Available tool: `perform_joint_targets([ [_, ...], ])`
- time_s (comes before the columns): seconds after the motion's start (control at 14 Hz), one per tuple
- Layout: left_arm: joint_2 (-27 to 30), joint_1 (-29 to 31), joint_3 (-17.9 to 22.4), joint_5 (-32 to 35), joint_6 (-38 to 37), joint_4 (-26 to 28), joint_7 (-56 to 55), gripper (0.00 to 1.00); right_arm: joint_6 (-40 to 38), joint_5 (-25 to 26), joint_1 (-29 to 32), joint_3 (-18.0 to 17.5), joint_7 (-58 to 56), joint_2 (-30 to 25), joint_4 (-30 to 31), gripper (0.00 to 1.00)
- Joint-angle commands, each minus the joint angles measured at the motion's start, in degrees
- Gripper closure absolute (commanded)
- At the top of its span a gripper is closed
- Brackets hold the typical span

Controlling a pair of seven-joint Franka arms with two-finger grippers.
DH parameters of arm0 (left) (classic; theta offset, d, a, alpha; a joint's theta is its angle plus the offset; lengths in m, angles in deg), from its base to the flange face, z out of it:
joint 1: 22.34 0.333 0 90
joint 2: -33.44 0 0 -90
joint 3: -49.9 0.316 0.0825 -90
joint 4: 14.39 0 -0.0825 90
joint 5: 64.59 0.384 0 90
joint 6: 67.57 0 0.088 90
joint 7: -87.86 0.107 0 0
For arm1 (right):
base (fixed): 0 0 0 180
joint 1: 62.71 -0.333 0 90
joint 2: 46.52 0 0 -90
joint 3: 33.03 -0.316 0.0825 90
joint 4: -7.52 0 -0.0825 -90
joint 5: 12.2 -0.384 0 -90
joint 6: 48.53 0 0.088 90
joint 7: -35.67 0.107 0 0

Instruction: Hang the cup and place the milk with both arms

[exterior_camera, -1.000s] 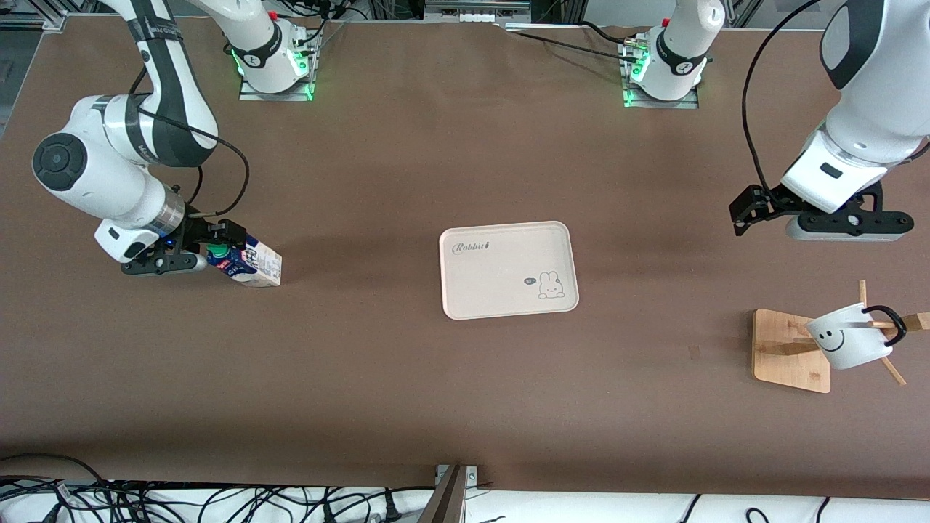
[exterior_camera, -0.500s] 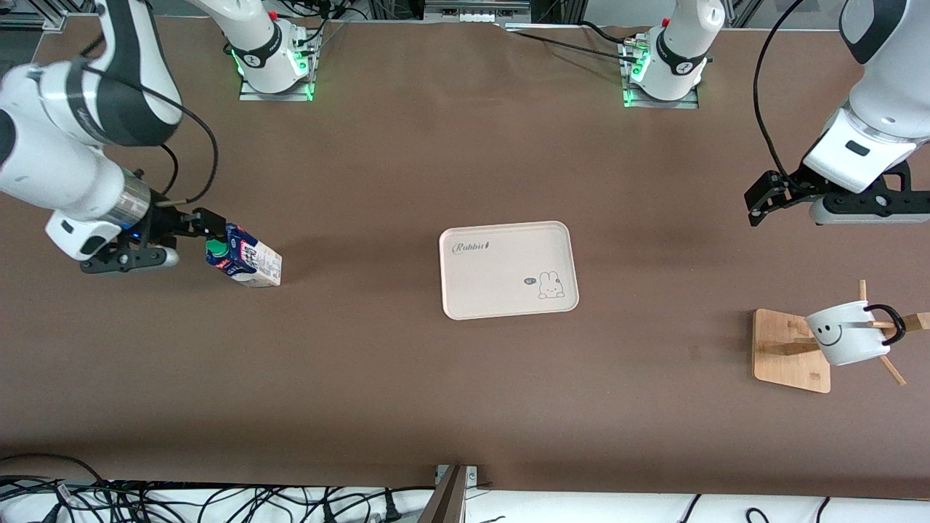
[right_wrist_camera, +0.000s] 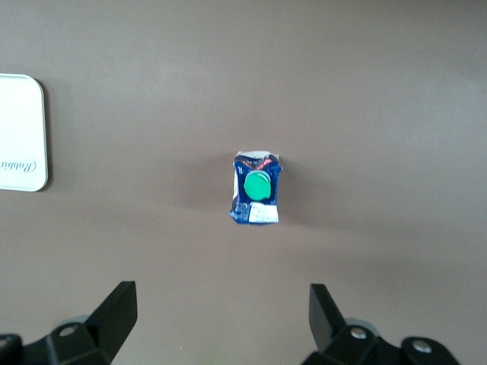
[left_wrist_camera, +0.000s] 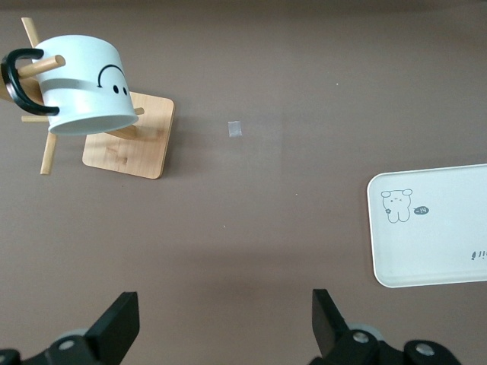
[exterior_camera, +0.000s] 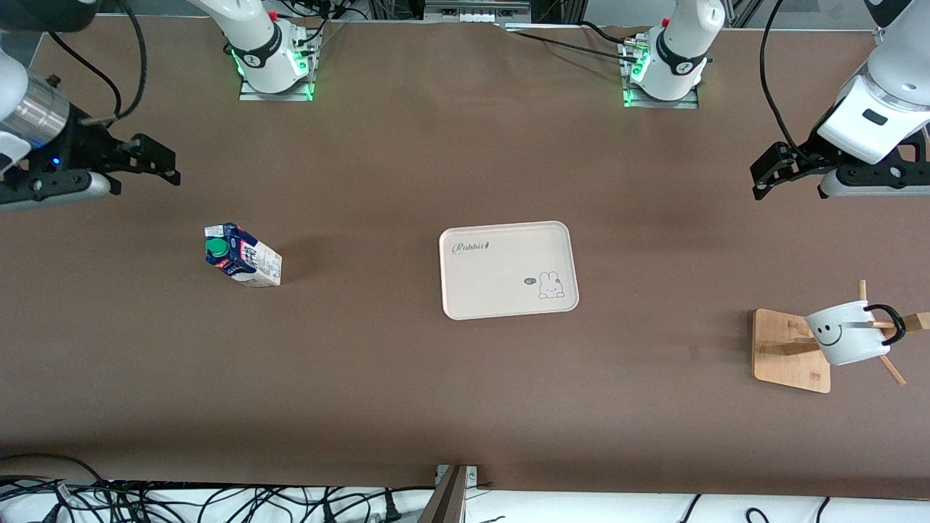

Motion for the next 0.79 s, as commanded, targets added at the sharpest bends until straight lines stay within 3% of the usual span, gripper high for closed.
perform_joint_targets([
  [0.0, 0.2, -1.1, 0.4, -1.2, -1.5, -0.9, 0.4, 0.0, -1.6, 1.0, -0.2, 0.0, -0.5, -1.7, 0.0, 0.0],
  [0.29, 0.5, -1.8, -0.1, -1.2, -4.6, -1.0, 0.5, 0.0, -3.5, 1.2, 0.1, 0.4, -1.6, 0.2, -5.1, 0.0],
  [0.71, -0.3, -2.3, -0.1, -1.2, -4.8, -1.2, 0.5, 0.0, -3.3, 4.3, 0.1, 0.3, -1.6, 1.0, -5.4, 0.0],
])
